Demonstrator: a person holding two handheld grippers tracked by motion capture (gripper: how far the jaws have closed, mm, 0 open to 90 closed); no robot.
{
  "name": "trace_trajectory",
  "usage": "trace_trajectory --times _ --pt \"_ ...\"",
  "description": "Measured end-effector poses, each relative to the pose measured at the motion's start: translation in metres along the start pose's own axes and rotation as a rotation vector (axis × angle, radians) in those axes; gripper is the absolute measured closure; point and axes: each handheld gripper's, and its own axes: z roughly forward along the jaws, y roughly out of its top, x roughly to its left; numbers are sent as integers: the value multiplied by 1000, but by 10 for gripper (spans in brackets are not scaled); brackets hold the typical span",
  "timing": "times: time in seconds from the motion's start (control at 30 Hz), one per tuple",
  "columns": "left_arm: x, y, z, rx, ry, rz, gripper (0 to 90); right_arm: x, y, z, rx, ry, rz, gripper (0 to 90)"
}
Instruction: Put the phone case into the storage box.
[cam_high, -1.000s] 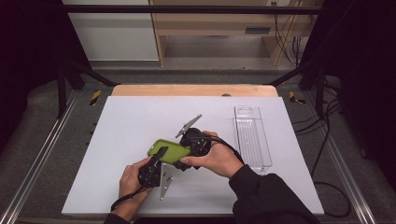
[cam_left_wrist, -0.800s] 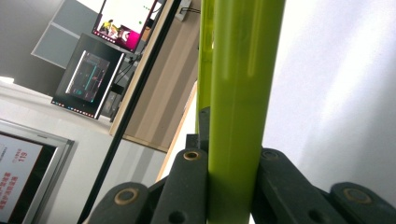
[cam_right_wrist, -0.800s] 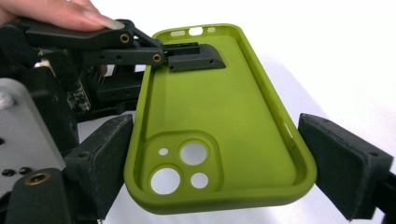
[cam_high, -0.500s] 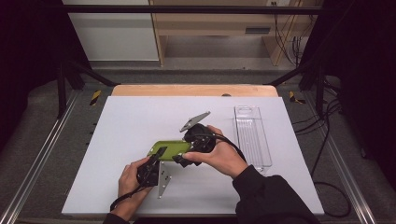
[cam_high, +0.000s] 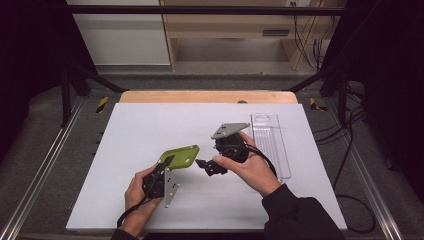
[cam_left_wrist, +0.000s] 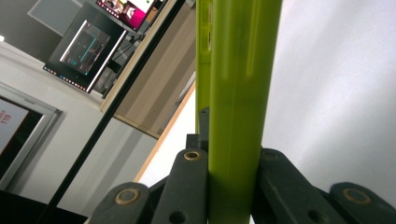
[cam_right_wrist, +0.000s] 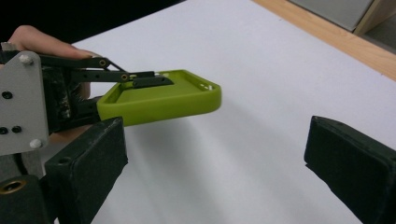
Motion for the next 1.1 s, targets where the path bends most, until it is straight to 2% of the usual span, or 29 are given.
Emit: trace_trajectory --times 0.1,0.23,0.33,0.4,0.43,0.47,0.6,0.67,0.77,0.87,0.97,1.1 --pt "2 -2 -1 6 -4 -31 870 -4 -4 -2 -33 -3 16 66" --pt "8 -3 -3 4 -18 -123 870 -5 -10 -3 -88 -42 43 87" --pt "13 -4 -5 4 -40 -214 870 -4 -17 -5 -125 -44 52 80" --pt "16 -6 -6 -9 -57 -300 870 -3 -22 -6 -155 -49 72 80" --pt "17 -6 -7 -11 -62 -319 869 -2 -26 -6 -180 -51 89 80" --pt "19 -7 -7 -16 -71 -363 870 -1 -28 -6 -190 -53 98 80" --pt "24 -11 -8 -39 -99 -482 870 2 -40 -3 -246 -62 137 75" --pt "25 -11 -9 -48 -108 -504 869 4 -45 0 -264 -64 150 72" --pt "27 -10 -11 -72 -134 -564 869 8 -48 3 -293 -79 151 70" --pt "28 -9 -12 -92 -178 -621 869 13 -50 5 -329 -67 166 64" --pt "29 -8 -11 -120 -223 -691 869 19 -50 9 -363 -80 180 62" --pt "28 -6 -11 -142 -267 -744 869 26 -50 14 -381 -93 178 61"
